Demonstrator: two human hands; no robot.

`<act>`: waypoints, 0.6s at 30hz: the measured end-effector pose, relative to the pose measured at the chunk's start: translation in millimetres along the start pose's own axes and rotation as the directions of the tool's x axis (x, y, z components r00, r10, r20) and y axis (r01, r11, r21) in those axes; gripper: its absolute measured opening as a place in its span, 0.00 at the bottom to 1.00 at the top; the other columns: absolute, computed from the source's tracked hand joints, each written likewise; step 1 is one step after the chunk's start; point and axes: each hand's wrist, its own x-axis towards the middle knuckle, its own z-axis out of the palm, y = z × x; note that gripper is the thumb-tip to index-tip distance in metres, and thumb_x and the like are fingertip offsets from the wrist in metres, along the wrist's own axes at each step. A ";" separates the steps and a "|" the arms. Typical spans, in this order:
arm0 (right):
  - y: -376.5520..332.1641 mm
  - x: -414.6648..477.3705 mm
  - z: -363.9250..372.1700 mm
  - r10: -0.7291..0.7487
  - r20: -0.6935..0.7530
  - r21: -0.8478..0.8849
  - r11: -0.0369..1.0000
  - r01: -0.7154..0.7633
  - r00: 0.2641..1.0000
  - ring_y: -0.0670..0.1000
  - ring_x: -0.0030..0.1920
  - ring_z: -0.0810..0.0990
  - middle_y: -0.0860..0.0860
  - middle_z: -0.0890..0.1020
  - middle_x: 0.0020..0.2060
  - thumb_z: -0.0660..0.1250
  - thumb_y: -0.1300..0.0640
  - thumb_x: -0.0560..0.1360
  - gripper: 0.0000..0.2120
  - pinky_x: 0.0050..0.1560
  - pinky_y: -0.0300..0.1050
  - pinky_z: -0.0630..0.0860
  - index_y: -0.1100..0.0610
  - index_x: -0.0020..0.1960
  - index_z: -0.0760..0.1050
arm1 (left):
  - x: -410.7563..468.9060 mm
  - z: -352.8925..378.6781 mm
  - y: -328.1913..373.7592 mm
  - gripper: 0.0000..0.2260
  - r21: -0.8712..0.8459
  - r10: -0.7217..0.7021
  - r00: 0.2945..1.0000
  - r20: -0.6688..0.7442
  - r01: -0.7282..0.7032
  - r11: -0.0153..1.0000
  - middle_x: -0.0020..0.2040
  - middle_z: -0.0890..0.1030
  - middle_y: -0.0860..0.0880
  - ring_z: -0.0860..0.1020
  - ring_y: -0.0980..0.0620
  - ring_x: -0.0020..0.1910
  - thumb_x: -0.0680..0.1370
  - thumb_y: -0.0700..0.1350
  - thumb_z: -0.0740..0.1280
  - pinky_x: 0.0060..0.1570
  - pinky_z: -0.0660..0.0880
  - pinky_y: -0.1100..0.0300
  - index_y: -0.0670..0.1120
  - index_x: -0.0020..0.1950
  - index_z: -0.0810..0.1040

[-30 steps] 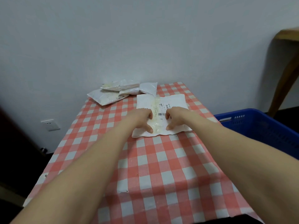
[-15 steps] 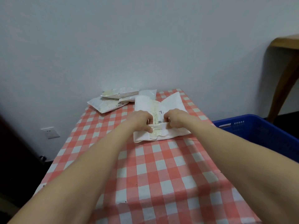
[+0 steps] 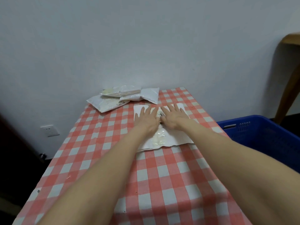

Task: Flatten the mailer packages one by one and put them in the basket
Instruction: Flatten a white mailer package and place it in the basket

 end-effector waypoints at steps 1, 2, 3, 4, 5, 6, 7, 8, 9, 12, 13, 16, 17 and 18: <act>1.0 1.5 7.0 0.004 0.023 -0.015 1.000 -0.004 1.000 0.57 0.77 0.37 0.53 0.42 0.78 0.44 0.47 0.83 0.27 0.76 0.57 0.41 0.50 0.79 0.42 | -0.7 5.0 1.0 0.24 0.021 -0.003 1.000 0.026 0.003 1.000 0.79 0.44 0.50 0.42 0.45 0.77 0.83 0.51 0.45 0.74 0.43 0.42 0.54 0.79 0.45; 2.1 2.2 12.8 0.010 0.039 -0.027 1.000 -0.009 0.999 0.57 0.77 0.36 0.53 0.41 0.78 0.43 0.47 0.82 0.27 0.76 0.58 0.40 0.50 0.79 0.41 | -1.0 9.1 1.0 0.24 0.035 -0.010 0.999 0.049 0.009 0.999 0.79 0.43 0.51 0.41 0.45 0.77 0.83 0.51 0.44 0.74 0.42 0.42 0.55 0.78 0.43; 3.1 2.2 17.7 0.015 0.051 -0.037 0.999 -0.013 0.999 0.57 0.77 0.35 0.53 0.40 0.78 0.42 0.46 0.82 0.27 0.76 0.58 0.39 0.49 0.79 0.40 | -0.8 13.3 0.3 0.23 0.042 -0.021 0.997 0.069 0.018 0.999 0.79 0.42 0.51 0.40 0.45 0.77 0.83 0.52 0.43 0.74 0.41 0.42 0.56 0.78 0.43; 4.3 2.5 22.3 0.017 0.057 -0.043 0.999 -0.015 0.998 0.57 0.77 0.35 0.53 0.40 0.78 0.41 0.45 0.82 0.27 0.76 0.58 0.39 0.49 0.79 0.40 | -0.6 16.5 -0.4 0.23 0.041 -0.032 0.996 0.080 0.029 0.999 0.79 0.42 0.51 0.40 0.45 0.77 0.83 0.53 0.42 0.74 0.41 0.42 0.57 0.78 0.43; 5.5 3.4 25.8 0.019 0.059 -0.045 0.999 -0.016 0.998 0.57 0.77 0.35 0.53 0.40 0.78 0.41 0.45 0.82 0.27 0.76 0.58 0.39 0.49 0.79 0.40 | 0.1 19.0 -1.1 0.23 0.033 -0.042 0.996 0.083 0.039 0.999 0.79 0.42 0.52 0.40 0.45 0.77 0.83 0.53 0.42 0.74 0.41 0.42 0.58 0.78 0.43; 6.5 3.8 27.9 0.020 0.058 -0.042 0.999 -0.017 0.998 0.57 0.77 0.35 0.53 0.40 0.78 0.40 0.44 0.82 0.27 0.75 0.58 0.39 0.48 0.79 0.39 | 0.7 20.7 -1.7 0.23 0.019 -0.049 0.995 0.083 0.048 0.999 0.79 0.42 0.52 0.40 0.45 0.77 0.83 0.53 0.43 0.74 0.41 0.42 0.59 0.78 0.43; 7.2 4.1 29.9 0.021 0.053 -0.036 0.999 -0.019 0.998 0.57 0.77 0.35 0.53 0.39 0.78 0.40 0.44 0.82 0.27 0.75 0.58 0.39 0.48 0.79 0.39 | 1.1 22.4 -2.3 0.23 0.009 -0.053 0.995 0.082 0.053 0.999 0.79 0.42 0.52 0.40 0.45 0.77 0.83 0.53 0.43 0.74 0.42 0.42 0.59 0.78 0.43; 7.7 5.0 31.6 0.021 0.045 -0.030 0.999 -0.020 0.999 0.57 0.77 0.35 0.53 0.39 0.78 0.40 0.44 0.82 0.27 0.75 0.58 0.38 0.48 0.79 0.39 | 1.2 23.4 -2.6 0.23 0.008 -0.053 0.996 0.077 0.053 0.999 0.79 0.42 0.52 0.40 0.45 0.77 0.82 0.54 0.43 0.74 0.42 0.42 0.59 0.78 0.44; 7.9 5.4 33.0 0.021 0.039 -0.025 0.999 -0.020 0.999 0.57 0.77 0.35 0.53 0.39 0.78 0.40 0.44 0.82 0.27 0.75 0.58 0.38 0.48 0.79 0.39 | 1.0 23.9 -2.5 0.23 0.011 -0.052 0.996 0.070 0.052 0.999 0.79 0.42 0.52 0.40 0.44 0.77 0.82 0.54 0.43 0.74 0.42 0.42 0.59 0.78 0.44; 8.8 5.0 36.6 0.021 0.032 -0.009 1.000 -0.021 0.999 0.57 0.77 0.35 0.52 0.39 0.78 0.40 0.43 0.82 0.27 0.75 0.58 0.38 0.47 0.79 0.39 | 1.4 24.8 -3.1 0.23 0.014 -0.051 0.996 0.067 0.051 0.999 0.79 0.42 0.52 0.41 0.44 0.77 0.82 0.55 0.43 0.74 0.42 0.41 0.60 0.78 0.44; 9.1 4.6 37.5 0.021 0.033 -0.007 1.000 -0.021 0.999 0.57 0.77 0.35 0.52 0.39 0.78 0.40 0.43 0.82 0.27 0.75 0.58 0.38 0.47 0.79 0.39 | 1.3 25.6 -3.3 0.23 0.011 -0.054 0.996 0.070 0.053 0.999 0.79 0.42 0.52 0.41 0.44 0.77 0.82 0.55 0.43 0.74 0.42 0.41 0.60 0.78 0.45; 9.4 5.0 38.4 0.022 0.035 0.002 1.000 -0.022 0.999 0.57 0.77 0.36 0.52 0.39 0.78 0.40 0.43 0.82 0.27 0.75 0.59 0.38 0.46 0.78 0.38 | 1.4 25.7 -2.9 0.23 0.001 -0.056 0.996 0.076 0.056 0.998 0.79 0.43 0.51 0.41 0.44 0.77 0.82 0.55 0.43 0.74 0.43 0.41 0.60 0.78 0.45; 9.4 5.0 38.4 0.024 0.039 0.002 1.000 -0.024 0.999 0.57 0.77 0.36 0.52 0.39 0.78 0.39 0.42 0.82 0.27 0.75 0.59 0.38 0.46 0.78 0.38 | 1.8 25.7 -2.9 0.23 -0.003 -0.057 0.995 0.080 0.058 0.998 0.79 0.43 0.51 0.41 0.44 0.77 0.82 0.56 0.43 0.74 0.43 0.42 0.60 0.78 0.45; 9.4 4.9 38.4 0.027 0.043 0.000 1.000 -0.027 0.999 0.57 0.77 0.36 0.52 0.40 0.78 0.39 0.42 0.82 0.27 0.75 0.59 0.38 0.46 0.78 0.38 | 2.0 25.9 -2.8 0.23 -0.004 -0.059 0.995 0.084 0.060 0.998 0.79 0.43 0.51 0.41 0.44 0.77 0.82 0.56 0.43 0.74 0.43 0.42 0.59 0.78 0.45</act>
